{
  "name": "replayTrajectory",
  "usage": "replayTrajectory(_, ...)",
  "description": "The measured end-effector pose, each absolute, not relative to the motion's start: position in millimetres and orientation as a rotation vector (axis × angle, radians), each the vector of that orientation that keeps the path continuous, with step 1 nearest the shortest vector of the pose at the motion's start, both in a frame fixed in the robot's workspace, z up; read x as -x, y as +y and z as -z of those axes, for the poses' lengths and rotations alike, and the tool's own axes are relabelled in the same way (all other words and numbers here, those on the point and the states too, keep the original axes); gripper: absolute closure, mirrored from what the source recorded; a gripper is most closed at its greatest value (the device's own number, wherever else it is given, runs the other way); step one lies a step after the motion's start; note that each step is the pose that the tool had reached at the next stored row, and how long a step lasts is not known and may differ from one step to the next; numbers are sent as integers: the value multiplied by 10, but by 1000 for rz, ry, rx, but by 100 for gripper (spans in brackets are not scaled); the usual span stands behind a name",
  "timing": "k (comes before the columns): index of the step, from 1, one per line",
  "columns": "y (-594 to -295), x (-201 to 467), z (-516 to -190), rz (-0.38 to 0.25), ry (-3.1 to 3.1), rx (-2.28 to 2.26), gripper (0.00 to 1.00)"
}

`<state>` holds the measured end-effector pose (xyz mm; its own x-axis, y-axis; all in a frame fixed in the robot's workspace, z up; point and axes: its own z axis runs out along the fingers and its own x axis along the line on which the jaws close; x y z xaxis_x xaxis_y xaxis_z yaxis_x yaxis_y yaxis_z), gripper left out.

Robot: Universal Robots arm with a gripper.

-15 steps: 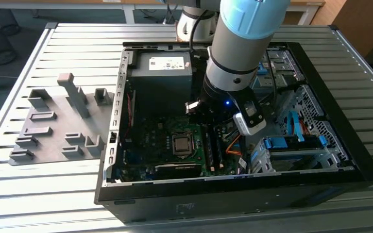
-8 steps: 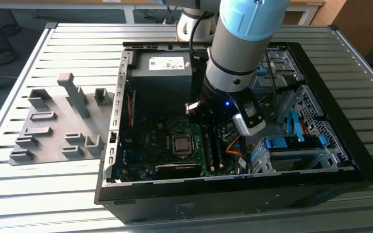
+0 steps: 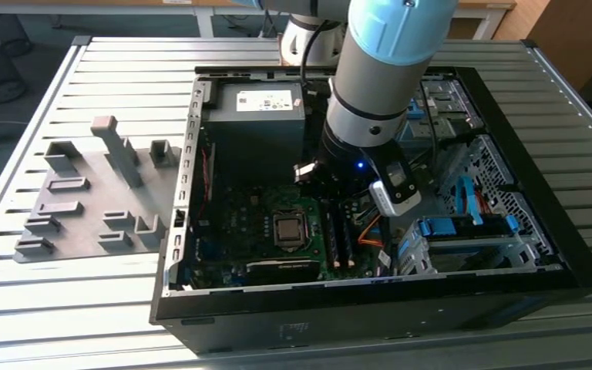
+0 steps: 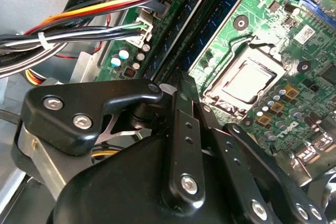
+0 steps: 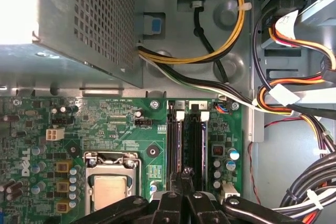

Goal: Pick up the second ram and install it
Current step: 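Press down the second ram until it locks into place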

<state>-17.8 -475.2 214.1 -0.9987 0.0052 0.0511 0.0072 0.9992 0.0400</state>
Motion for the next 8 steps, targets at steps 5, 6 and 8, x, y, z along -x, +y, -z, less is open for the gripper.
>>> replayTrajectory(5,-4755,180,-2231,75,-3092,9,89)
replayTrajectory(6,-4757,180,-2259,74,-3092,9,89)
replayTrajectory(8,-4757,180,-2301,74,-3092,9,89)
